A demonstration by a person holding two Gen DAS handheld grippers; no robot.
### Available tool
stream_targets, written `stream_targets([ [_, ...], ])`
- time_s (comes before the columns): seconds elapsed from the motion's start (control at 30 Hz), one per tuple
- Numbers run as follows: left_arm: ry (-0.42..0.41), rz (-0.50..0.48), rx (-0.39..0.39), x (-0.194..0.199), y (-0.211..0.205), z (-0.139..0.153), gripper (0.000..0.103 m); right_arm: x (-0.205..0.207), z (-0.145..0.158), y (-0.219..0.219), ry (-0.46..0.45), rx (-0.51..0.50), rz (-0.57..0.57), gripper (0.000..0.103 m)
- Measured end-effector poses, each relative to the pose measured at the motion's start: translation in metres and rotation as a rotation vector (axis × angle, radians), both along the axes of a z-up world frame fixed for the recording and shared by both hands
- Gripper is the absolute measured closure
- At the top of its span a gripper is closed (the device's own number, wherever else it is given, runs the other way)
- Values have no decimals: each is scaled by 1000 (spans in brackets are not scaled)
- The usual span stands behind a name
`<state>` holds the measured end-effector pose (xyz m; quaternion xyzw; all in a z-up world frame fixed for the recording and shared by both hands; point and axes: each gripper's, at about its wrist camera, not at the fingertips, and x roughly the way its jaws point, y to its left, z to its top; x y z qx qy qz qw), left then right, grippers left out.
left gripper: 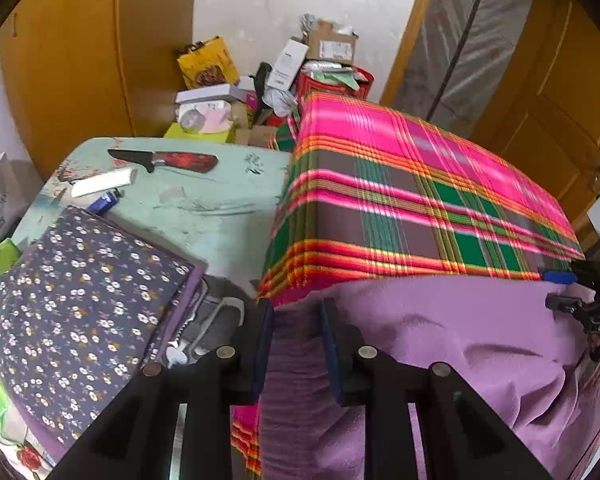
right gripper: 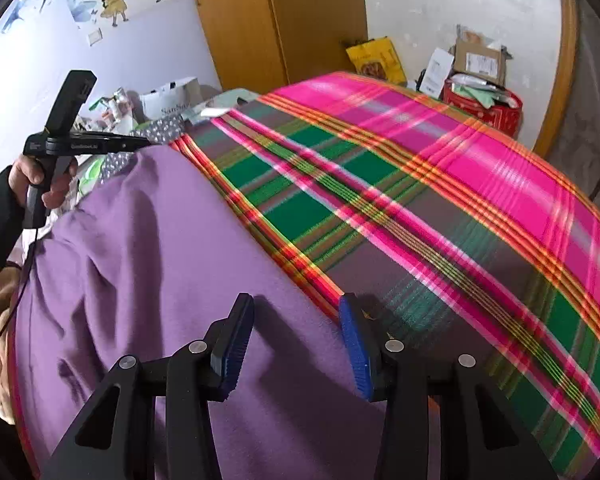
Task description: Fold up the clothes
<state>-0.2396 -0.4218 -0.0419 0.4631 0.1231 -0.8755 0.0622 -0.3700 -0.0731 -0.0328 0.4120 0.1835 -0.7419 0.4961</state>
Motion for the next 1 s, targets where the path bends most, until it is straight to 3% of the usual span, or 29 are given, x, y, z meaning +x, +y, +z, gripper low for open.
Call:
stream_targets([
  [0.17,-1,-3,-30,-3,7,-3,79,0,0,-2,14,15,41,58],
  [0.2,2,-2,-41,-2,9,-3,82,1,0,-2,26,26,46,63],
  [0.23,6,-7,-60,-2,12,-2,86,2,0,-3,37,34,50,76],
  [0.3,15,-17,-110,-1,21,1,94,4,1,-4,38,40,65,91],
  [0.33,20,-18,-129,0,24,3,100,6,1,-5,56,50,68,93],
  [0.4,40,-4,-174,1,27,10,101,8,4,-7,90,54,63,96],
  [0.7,124,78,-229,-8,15,28,101,-13,20,-15,171,8,-64,96],
  [0.93,31,67,-231,-28,14,-5,101,-25,2,-24,125,63,-73,93],
  [0.97,22,63,-226,-29,14,-8,101,-26,2,-22,106,55,-75,90],
  [1.0,23,66,-217,-28,13,-7,100,-27,5,-12,104,48,-81,81],
])
